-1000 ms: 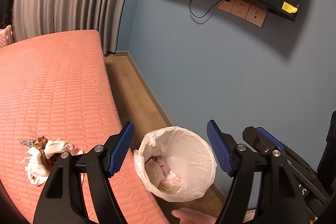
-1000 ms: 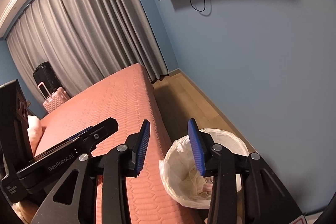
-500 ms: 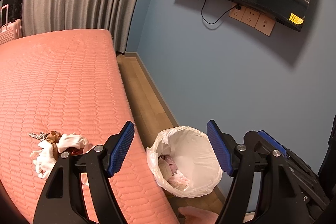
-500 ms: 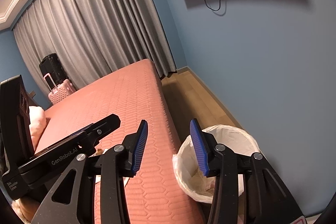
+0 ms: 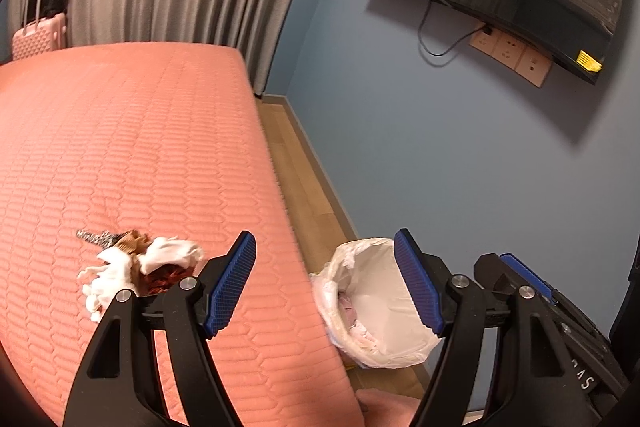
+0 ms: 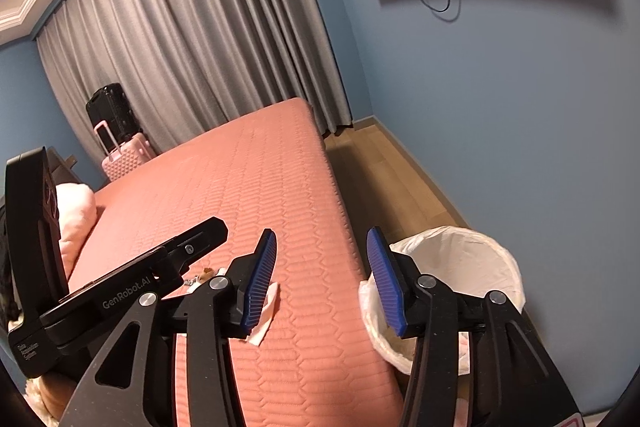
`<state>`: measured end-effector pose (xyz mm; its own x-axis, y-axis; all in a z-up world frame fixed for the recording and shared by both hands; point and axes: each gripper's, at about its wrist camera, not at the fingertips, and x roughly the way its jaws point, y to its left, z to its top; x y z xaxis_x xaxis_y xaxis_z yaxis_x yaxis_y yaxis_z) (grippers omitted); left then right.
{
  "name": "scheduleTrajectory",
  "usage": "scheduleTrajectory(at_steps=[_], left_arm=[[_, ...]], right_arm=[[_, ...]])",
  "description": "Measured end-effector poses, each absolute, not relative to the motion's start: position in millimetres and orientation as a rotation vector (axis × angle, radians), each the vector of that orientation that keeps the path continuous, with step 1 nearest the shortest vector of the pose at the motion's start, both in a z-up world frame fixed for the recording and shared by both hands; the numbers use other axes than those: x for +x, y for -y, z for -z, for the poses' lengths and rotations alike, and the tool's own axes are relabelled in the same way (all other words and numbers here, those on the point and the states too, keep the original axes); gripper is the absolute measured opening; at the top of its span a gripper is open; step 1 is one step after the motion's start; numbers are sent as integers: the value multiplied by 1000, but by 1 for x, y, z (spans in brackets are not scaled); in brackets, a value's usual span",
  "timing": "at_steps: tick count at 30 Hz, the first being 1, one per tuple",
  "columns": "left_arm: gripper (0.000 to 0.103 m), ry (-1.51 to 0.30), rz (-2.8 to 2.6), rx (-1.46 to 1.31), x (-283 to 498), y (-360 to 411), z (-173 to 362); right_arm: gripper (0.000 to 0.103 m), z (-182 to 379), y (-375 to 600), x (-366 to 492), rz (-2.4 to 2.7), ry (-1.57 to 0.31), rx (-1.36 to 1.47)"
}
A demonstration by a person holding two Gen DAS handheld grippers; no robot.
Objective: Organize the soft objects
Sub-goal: 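Move both tools back to the pile over the white cloths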
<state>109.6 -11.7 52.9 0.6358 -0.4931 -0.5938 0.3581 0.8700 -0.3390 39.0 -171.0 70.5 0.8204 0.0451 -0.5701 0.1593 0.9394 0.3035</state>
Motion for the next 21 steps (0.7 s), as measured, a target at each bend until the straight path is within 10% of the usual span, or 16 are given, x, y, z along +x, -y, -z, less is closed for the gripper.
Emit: scheduleTrajectory(at_steps=[21], left_arm=[[84, -876, 192, -254, 130, -118, 33]], right_arm=[[54, -3, 68, 82, -45, -773, 313]])
